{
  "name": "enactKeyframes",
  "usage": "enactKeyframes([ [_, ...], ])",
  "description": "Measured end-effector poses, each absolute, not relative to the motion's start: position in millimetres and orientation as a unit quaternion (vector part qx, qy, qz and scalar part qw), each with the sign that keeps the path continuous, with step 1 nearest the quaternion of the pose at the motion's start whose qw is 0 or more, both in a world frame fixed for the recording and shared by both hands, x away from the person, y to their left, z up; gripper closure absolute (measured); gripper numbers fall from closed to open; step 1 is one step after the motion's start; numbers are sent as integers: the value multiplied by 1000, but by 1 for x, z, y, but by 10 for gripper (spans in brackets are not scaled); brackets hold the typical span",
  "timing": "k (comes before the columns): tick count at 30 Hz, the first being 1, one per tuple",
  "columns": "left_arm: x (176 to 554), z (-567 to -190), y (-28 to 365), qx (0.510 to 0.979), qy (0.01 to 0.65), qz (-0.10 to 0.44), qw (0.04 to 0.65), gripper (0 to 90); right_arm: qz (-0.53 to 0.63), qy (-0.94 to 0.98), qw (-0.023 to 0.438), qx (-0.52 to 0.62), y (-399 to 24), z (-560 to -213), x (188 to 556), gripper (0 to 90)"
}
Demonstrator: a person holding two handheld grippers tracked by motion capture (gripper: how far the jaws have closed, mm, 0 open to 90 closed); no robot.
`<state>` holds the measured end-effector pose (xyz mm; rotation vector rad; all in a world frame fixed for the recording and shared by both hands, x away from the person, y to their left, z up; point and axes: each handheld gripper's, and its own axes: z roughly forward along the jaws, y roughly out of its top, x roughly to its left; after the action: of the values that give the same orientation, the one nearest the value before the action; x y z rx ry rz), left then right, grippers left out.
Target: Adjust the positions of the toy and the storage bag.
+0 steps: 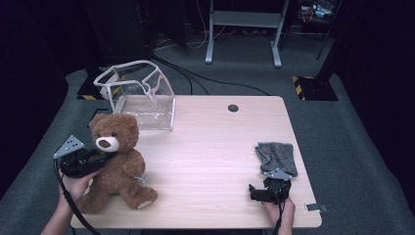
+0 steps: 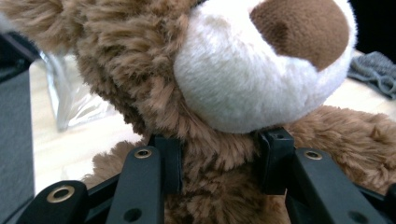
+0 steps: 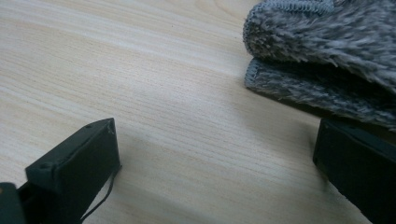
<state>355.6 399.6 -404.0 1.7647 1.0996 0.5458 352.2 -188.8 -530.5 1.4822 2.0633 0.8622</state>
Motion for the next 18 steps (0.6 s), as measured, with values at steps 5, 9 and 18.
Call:
enactKeyframes([
  [5,367,-421,408,724,476,190,461,603,313,748,228,539,-189,-531,352,0],
  [9,386,-429,410,728,492,167,447,597,313,748,227,539,-189,-531,352,0],
  [18,433,-450,399,743,526,122,395,581,313,748,228,539,-189,-531,352,0],
])
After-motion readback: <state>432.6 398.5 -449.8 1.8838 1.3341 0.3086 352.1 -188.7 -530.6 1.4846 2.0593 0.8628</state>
